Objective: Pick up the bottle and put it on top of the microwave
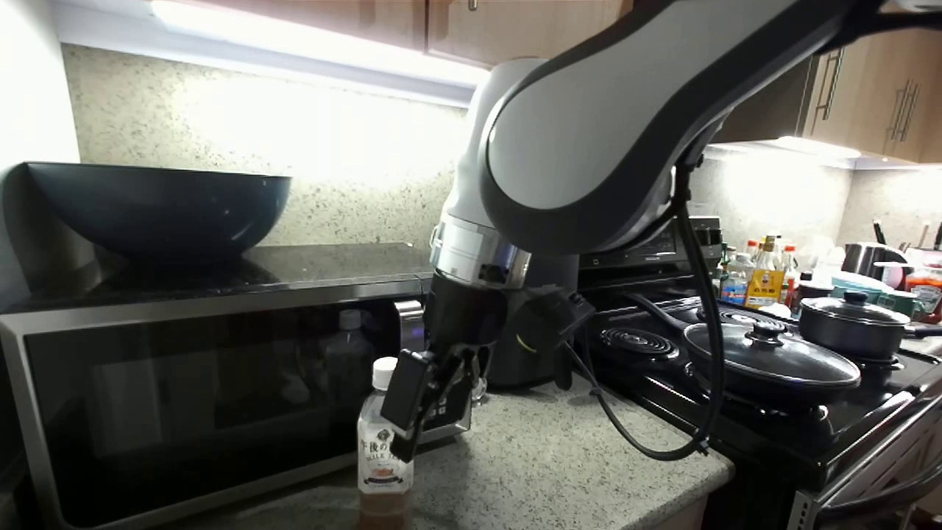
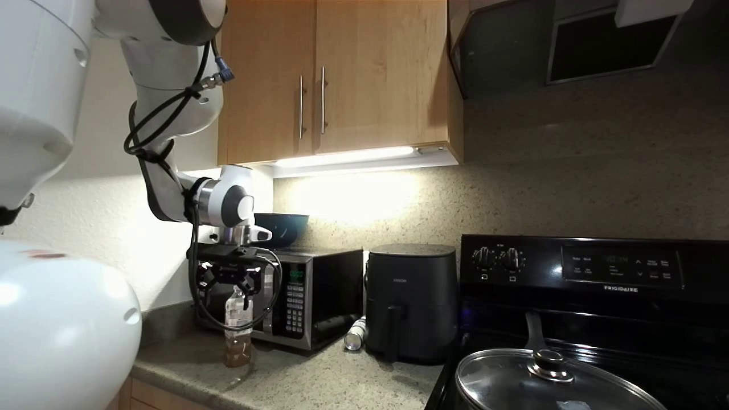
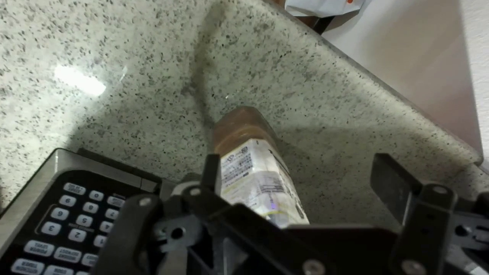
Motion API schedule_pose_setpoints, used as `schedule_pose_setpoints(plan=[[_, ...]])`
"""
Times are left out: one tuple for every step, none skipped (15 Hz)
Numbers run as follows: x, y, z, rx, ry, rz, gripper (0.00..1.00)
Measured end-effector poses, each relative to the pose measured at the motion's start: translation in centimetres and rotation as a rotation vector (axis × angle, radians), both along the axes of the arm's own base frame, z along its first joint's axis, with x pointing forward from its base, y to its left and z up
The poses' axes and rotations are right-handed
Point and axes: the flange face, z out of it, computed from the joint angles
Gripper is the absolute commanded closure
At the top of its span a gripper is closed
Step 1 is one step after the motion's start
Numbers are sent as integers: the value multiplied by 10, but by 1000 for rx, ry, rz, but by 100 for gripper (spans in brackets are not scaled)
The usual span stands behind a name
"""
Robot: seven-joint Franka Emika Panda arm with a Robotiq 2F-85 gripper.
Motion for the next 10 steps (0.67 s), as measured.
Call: schedule_pose_setpoints(plan=[[1, 8, 2, 7, -3, 11, 0], [2, 16, 3, 16, -8, 21, 0], [4, 24, 5, 23, -18, 33, 0], [5, 27, 6, 27, -21, 36, 0], [5, 27, 5, 27, -19, 36, 0], [6, 26, 5, 26, -19, 35, 0], [6, 26, 5, 26, -19, 33, 0], [7, 25, 5, 20, -27, 32, 0], [9, 25, 7, 9, -52, 22, 0], [11, 24, 9, -3, -84, 4, 0]])
